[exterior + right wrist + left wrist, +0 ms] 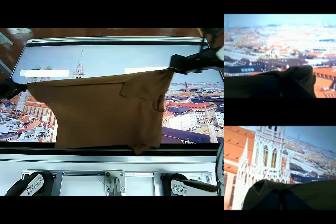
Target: Fold the shirts.
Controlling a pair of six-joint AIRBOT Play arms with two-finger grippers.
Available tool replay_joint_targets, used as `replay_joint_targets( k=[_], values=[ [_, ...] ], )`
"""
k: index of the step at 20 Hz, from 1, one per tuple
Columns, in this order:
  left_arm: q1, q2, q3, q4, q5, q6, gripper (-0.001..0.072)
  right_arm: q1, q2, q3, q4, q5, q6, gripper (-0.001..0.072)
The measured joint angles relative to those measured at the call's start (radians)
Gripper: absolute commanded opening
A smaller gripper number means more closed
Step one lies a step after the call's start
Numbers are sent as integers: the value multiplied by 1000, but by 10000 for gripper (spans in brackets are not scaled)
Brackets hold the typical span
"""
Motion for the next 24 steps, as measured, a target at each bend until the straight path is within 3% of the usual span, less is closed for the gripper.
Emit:
replay_joint_targets(
  k=[3,7,8,10,11,12,15,18,22,24],
  values=[
    [-58,-142,-6,-53,95,68,44,40,-145,-3,-1,-172,27,61],
    [-142,-308,-10,-83,152,113,56,58,-285,-5,22,-234,67,85],
    [-158,-344,-10,-86,156,117,120,61,-309,-5,32,-233,73,86],
    [-182,-397,-10,-91,156,124,426,64,-334,-5,43,-224,81,116],
    [-187,-414,-10,-93,155,124,594,64,-337,-5,50,-222,86,433],
    [-188,-426,-9,-93,151,119,645,63,-335,-4,51,-219,88,686],
    [-161,-444,20,-97,79,96,644,48,-289,-3,50,-196,77,687],
    [-89,-449,66,-93,-83,85,643,9,-206,-2,-6,-129,58,686],
    [21,-426,74,-14,-344,80,644,-77,-107,-2,-130,92,46,685],
    [77,-387,28,36,-411,84,659,-130,-86,-13,-161,238,43,686]
  ],
)
